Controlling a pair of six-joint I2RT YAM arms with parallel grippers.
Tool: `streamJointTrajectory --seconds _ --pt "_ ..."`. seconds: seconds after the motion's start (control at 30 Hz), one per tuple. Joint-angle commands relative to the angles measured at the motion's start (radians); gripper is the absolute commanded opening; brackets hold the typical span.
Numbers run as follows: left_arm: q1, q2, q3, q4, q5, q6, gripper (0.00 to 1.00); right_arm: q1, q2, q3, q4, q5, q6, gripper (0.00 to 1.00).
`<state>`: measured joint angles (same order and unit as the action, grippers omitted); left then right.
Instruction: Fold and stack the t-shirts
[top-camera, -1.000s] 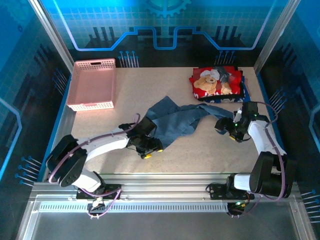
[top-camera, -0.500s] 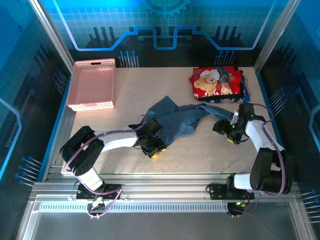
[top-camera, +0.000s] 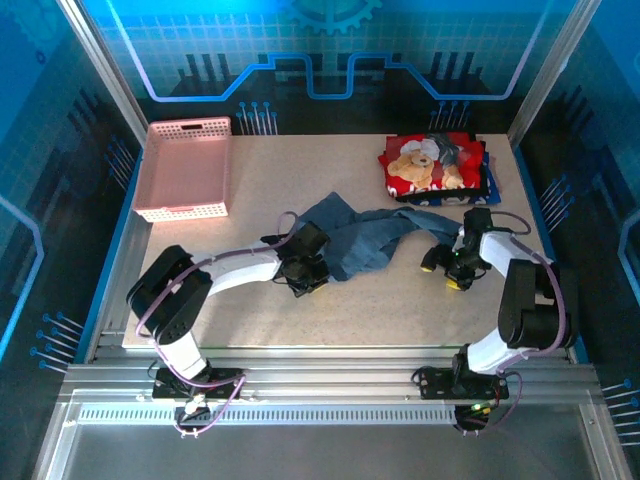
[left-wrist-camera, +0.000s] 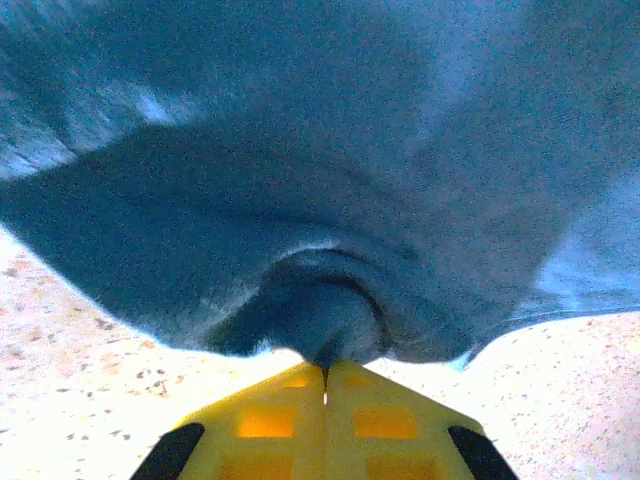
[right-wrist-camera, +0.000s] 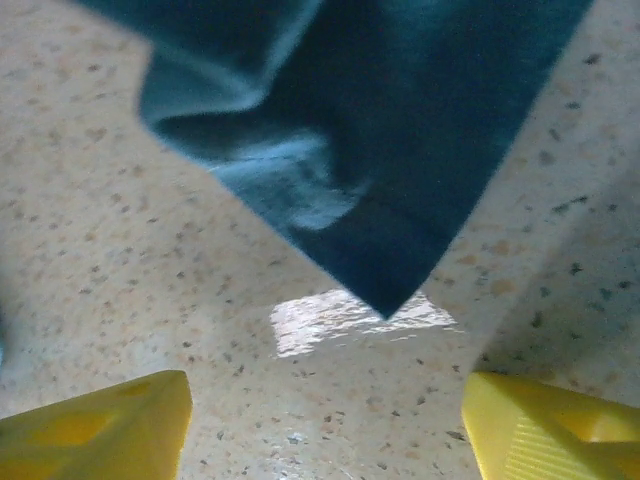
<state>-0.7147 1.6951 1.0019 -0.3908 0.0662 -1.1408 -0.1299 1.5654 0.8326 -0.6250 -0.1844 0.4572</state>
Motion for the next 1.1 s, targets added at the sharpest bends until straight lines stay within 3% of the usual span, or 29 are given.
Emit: streamJointTrajectory --seconds 0.0,0.37,0.43,0.63,0.8,1.07 --pt "0.014 -0.087 0.001 -0.047 -0.046 0.047 0.0 0.021 0.061 0.081 0.043 0.053 0.042 0.69" --pt "0.056 -0.278 -0.051 -0.112 -0.057 0.073 0.0 0.032 0.199 0.22 0.022 0.149 0.084 0.54" --pt "0.066 -0.304 -0.064 -0.118 -0.057 0.073 0.0 0.032 0.219 0.232 0.03 0.171 0.092 0.45" --pt "0.153 -0.451 -0.091 -0.174 -0.072 0.097 0.0 0.012 0.193 0.29 0.013 0.19 0.106 0.01" --pt "0.279 -0.59 -0.006 -0.264 -0.087 0.184 0.0 -0.01 0.007 0.345 -0.038 0.18 0.068 0.0" --pt "0.446 -0.605 0.222 -0.352 -0.067 0.341 0.0 -0.073 -0.107 0.514 -0.157 0.109 -0.05 0.0"
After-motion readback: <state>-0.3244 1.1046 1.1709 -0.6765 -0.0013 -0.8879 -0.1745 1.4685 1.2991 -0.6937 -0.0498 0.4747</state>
